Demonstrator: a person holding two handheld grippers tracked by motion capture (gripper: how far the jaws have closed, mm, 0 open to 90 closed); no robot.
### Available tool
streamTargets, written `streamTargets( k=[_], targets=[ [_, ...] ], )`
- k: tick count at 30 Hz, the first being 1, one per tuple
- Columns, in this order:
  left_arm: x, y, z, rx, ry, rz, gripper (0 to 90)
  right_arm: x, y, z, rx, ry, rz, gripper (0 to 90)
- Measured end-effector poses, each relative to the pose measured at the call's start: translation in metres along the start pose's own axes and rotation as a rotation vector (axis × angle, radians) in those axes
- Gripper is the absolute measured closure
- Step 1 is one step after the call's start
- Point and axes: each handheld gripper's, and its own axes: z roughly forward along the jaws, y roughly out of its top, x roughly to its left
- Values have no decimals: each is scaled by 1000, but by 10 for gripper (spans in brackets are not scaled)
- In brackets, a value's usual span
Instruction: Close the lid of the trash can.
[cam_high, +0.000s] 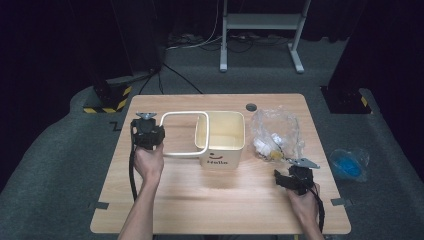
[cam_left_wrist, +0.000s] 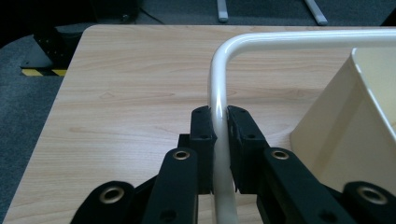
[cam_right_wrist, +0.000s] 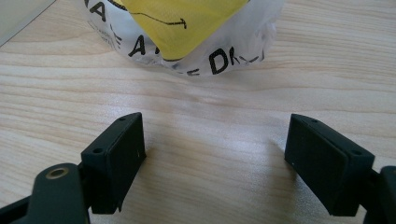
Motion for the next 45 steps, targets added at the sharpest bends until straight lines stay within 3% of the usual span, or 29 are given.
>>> streamTargets(
  k=[22, 45],
  targets=[
    [-35, 14, 12, 20, -31, 42, 809, 0, 0, 0, 0, -1, 0, 198],
    [-52, 16, 25, 40, -73, 21, 808, 0, 0, 0, 0, -1, -1, 197]
  ],
)
